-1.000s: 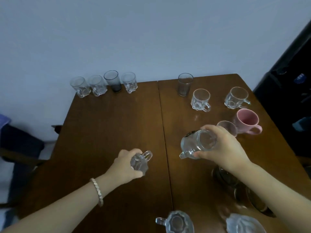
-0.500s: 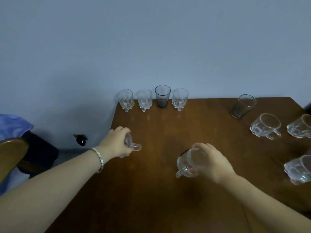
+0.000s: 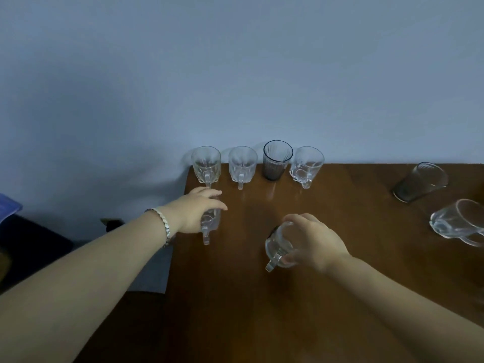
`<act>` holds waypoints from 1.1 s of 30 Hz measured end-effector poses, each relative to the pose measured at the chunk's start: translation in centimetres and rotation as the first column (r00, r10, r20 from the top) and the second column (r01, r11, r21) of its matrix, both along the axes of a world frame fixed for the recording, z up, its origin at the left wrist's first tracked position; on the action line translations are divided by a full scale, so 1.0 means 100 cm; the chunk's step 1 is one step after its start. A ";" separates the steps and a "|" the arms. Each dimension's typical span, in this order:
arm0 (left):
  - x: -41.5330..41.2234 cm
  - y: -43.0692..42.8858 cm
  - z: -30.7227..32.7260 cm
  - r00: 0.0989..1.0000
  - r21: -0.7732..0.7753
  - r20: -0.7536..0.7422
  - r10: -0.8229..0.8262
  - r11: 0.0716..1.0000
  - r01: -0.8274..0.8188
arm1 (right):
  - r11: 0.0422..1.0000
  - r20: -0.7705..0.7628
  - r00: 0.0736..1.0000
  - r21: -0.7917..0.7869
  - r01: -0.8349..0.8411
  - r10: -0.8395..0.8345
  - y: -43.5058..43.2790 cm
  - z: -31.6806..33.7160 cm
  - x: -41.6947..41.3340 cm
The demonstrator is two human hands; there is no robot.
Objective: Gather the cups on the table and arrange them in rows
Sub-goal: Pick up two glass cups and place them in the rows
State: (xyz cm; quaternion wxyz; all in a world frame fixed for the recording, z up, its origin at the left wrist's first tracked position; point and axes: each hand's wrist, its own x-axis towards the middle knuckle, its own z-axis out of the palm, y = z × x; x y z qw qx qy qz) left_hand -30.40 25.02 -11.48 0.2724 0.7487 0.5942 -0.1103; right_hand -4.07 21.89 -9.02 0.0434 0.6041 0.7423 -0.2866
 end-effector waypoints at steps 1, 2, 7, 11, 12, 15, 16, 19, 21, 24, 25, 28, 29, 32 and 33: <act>-0.001 -0.001 -0.003 0.999 0.011 0.009 0.035 0.999 -0.035 | 1.000 -0.004 1.000 0.016 -0.016 0.016 0.009 -0.002 -0.007; 0.000 -0.004 -0.005 0.994 0.030 0.033 0.105 0.994 -0.106 | 0.999 -0.011 0.999 0.033 -0.031 0.032 0.019 -0.003 -0.016; 0.006 -0.019 -0.023 0.851 0.111 0.227 0.473 0.856 -0.505 | 0.987 -0.011 0.987 0.014 -0.161 0.161 0.060 -0.012 -0.062; 0.005 -0.022 -0.030 0.794 0.156 0.291 0.534 0.792 -0.590 | 0.971 -0.080 0.968 -0.026 -0.239 0.236 0.070 -0.022 -0.081; 0.005 -0.021 -0.031 0.777 0.159 0.302 0.553 0.774 -0.612 | 0.968 -0.090 0.966 -0.055 -0.246 0.241 0.069 -0.024 -0.083; 0.007 -0.018 -0.034 0.737 0.160 0.352 0.577 0.739 -0.655 | 0.992 -0.123 0.987 -0.051 -0.113 0.106 0.059 -0.031 -0.089; 0.007 -0.017 -0.034 0.729 0.160 0.362 0.582 0.731 -0.663 | 1.000 -0.136 0.991 -0.016 -0.003 0.000 0.055 -0.034 -0.092; 0.010 -0.016 -0.034 0.715 0.163 0.366 0.596 0.715 -0.679 | 0.969 -0.170 0.955 -0.015 0.245 -0.244 0.050 -0.042 -0.101; 0.010 -0.015 -0.034 0.711 0.161 0.364 0.602 0.711 -0.684 | 0.968 -0.214 0.945 -0.042 0.246 -0.249 0.052 -0.044 -0.107; 0.008 -0.013 -0.034 0.720 0.176 0.345 0.602 0.713 -0.679 | 0.983 -0.214 0.960 -0.040 0.177 -0.182 0.057 -0.043 -0.111; 0.008 -0.012 -0.034 0.723 0.181 0.337 0.603 0.713 -0.678 | 0.985 -0.195 0.965 -0.035 0.172 -0.175 0.058 -0.042 -0.112; 0.012 -0.012 -0.032 0.735 0.168 0.298 0.609 0.725 -0.668 | 0.985 -0.149 0.974 -0.045 0.167 -0.172 0.055 -0.039 -0.109; 0.014 -0.015 -0.031 0.733 0.149 0.287 0.617 0.727 -0.670 | 0.986 -0.150 0.975 -0.053 0.158 -0.164 0.051 -0.038 -0.106; 0.026 -0.031 -0.019 0.738 0.168 0.247 0.628 0.722 -0.671 | 0.987 -0.154 0.977 -0.093 0.133 -0.146 0.033 -0.031 -0.084; 0.031 -0.039 -0.014 0.759 0.219 0.232 0.608 0.728 -0.650 | 0.985 -0.143 0.980 -0.126 0.121 -0.139 0.026 -0.030 -0.074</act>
